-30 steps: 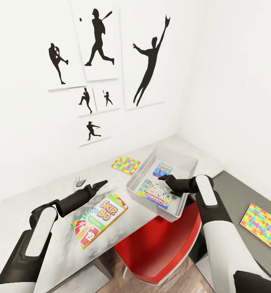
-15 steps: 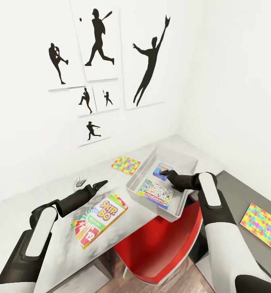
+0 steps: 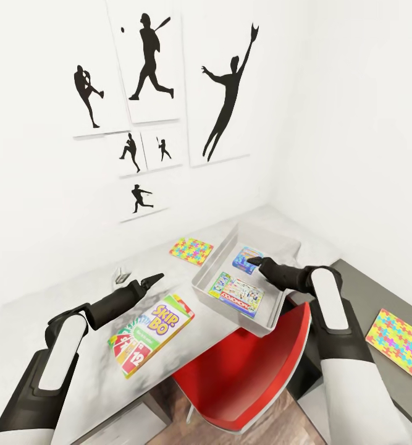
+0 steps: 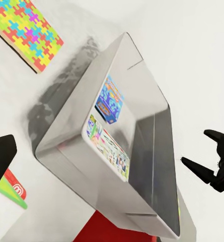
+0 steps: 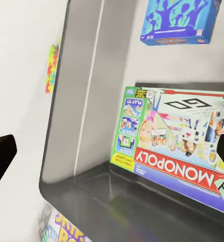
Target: Put all the toys in the child's room - the three board games (two on the bed and one on the table), the two jigsaw puzzles on the table, and the tennis ball on the table - inside the toy box on the table in the child's room.
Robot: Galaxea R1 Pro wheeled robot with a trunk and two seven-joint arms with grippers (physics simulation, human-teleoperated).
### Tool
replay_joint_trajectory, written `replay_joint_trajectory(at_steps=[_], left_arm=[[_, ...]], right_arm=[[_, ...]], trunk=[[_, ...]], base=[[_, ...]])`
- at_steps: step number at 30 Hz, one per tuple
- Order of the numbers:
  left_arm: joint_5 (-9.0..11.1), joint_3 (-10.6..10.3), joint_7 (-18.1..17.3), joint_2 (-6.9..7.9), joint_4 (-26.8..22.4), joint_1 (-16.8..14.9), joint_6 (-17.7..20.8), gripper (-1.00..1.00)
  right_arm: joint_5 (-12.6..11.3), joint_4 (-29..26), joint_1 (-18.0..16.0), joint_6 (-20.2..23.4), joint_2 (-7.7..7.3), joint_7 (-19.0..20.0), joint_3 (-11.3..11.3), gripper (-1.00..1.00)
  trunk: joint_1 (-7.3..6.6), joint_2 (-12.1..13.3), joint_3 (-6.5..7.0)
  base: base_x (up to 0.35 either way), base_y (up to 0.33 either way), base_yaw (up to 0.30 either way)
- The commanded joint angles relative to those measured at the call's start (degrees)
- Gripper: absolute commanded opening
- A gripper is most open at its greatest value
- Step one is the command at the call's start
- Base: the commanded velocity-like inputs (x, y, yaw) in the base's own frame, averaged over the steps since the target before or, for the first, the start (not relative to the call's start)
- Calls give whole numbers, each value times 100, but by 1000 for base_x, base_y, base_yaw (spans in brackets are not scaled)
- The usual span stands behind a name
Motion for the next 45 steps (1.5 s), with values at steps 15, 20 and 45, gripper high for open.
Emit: replay_joint_trajectory(at_steps=[15, 20, 45], left_arm=[[-6, 3, -40, -1, -26, 8, 11, 100], [-6, -1, -48, -9, -37, 9, 7, 100], [-9, 0, -39, -21, -36, 10, -2, 100]], right_arm=[[-51, -621, 123, 57, -211, 127, 37, 100], [-48, -849, 197, 76, -270, 137, 46, 100], [-50, -1406, 313, 184, -342, 112, 184, 100]], trunk=[[3, -11, -11], [3, -11, -11], [3, -11, -5]], base=[[-104, 0, 0], [-203, 0, 0], [-42, 0, 141]])
